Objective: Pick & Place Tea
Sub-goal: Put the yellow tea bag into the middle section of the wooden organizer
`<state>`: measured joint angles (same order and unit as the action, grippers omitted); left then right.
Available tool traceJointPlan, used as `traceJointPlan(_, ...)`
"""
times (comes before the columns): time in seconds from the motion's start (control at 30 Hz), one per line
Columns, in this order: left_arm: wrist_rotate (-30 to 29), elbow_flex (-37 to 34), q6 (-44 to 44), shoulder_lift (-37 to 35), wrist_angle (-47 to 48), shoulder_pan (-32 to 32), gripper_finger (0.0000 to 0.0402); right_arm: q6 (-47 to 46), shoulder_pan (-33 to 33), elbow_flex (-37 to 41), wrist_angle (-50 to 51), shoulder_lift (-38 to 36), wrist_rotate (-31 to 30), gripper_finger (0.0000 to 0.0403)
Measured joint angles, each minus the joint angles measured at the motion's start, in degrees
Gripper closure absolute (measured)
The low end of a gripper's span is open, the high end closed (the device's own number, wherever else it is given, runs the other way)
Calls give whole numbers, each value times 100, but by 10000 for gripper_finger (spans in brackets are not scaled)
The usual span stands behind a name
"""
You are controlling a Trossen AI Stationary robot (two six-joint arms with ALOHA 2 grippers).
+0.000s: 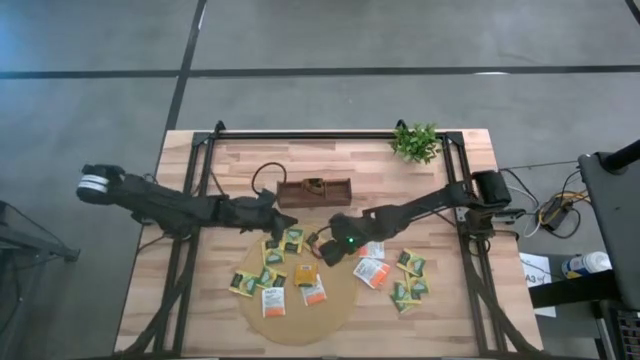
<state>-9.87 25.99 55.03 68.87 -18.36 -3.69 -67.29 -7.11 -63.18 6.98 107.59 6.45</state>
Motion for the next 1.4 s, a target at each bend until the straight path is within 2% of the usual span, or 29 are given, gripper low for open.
traceJointPlan(0.17, 245, 41, 260, 538, -104, 95, 360, 15, -1, -242, -5, 292, -117, 294)
traceJointPlan(0.3, 503, 327, 216, 983, -101, 58, 312, -8, -3, -354, -34, 522, -138, 295)
traceJointPlan(0.4, 642, 612, 86, 1324, -113, 58, 293, 19, -18, -417, 27, 693, -152, 298)
traceJointPlan(0.63, 762, 1194, -219, 1983, 676, 58, 289, 273, -26, -430, -9, 740, -211, 309)
traceJointPlan(0.83, 761, 1294, -246, 2032, 1374, 54, 289, 295, -24, -349, 6, 741, -168, 311)
traceJointPlan(1.4, 1047, 1336, 49, 2295, 1255, 38, 289, 464, -15, -316, -202, 754, -254, 314)
